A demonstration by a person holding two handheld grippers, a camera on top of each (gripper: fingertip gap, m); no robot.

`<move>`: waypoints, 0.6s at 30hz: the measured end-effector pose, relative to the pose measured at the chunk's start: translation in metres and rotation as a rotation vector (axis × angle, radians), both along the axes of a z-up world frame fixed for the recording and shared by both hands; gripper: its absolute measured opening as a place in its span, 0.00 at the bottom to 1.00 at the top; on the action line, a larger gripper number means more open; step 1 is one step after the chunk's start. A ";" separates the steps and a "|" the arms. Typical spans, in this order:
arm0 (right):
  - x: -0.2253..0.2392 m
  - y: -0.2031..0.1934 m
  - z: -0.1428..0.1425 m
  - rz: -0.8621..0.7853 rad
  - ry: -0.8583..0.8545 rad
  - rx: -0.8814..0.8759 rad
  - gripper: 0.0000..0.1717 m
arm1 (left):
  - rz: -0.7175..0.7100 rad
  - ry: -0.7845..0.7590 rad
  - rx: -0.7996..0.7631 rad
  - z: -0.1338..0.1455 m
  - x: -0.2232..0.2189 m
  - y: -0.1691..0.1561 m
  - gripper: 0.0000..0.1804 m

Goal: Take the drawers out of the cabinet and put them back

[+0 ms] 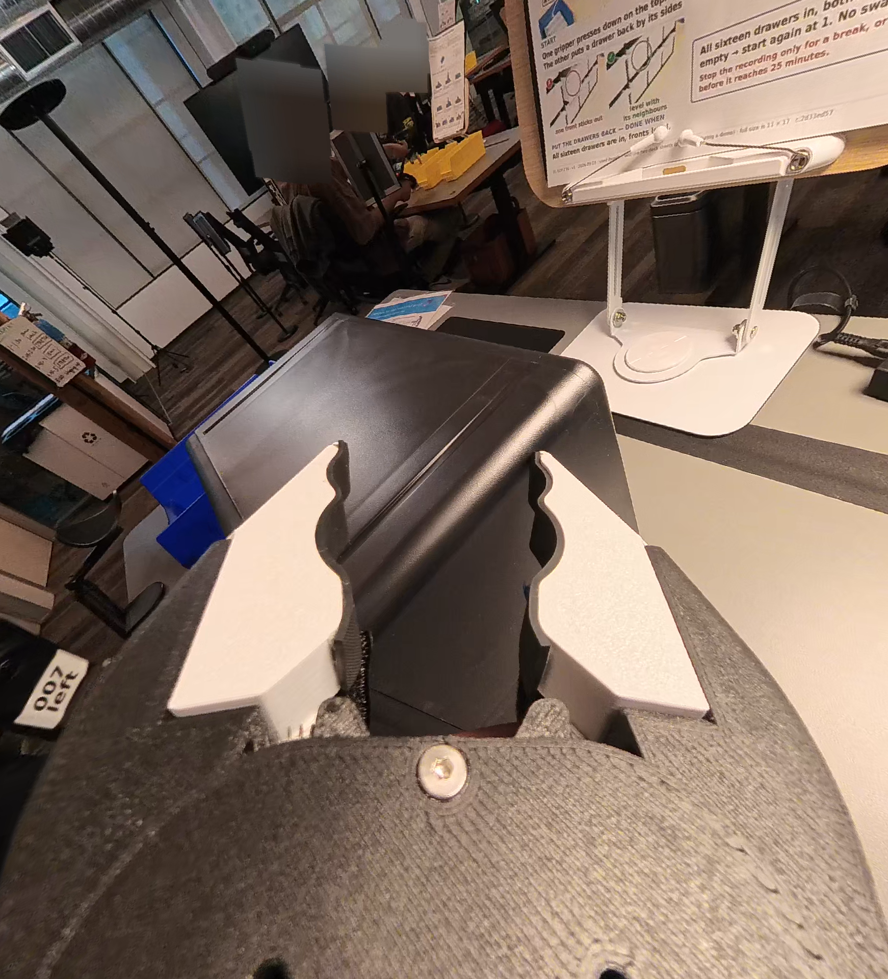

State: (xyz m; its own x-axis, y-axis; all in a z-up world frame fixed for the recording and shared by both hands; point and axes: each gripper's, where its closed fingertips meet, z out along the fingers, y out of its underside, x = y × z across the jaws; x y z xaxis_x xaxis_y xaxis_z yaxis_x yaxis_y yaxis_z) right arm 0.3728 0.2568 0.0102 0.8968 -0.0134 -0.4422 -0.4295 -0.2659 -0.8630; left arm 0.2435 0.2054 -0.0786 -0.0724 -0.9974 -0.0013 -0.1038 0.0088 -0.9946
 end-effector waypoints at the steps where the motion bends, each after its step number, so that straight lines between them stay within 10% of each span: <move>1: 0.000 0.000 0.000 -0.001 -0.001 0.000 0.41 | 0.015 -0.001 0.010 -0.001 -0.009 0.004 0.14; 10: 0.000 0.000 -0.001 -0.013 -0.009 -0.010 0.41 | 0.273 0.023 -0.027 0.016 -0.117 0.088 0.19; 18: 0.001 0.000 -0.002 -0.011 -0.013 -0.011 0.41 | 0.589 0.219 -0.119 0.058 -0.244 0.233 0.24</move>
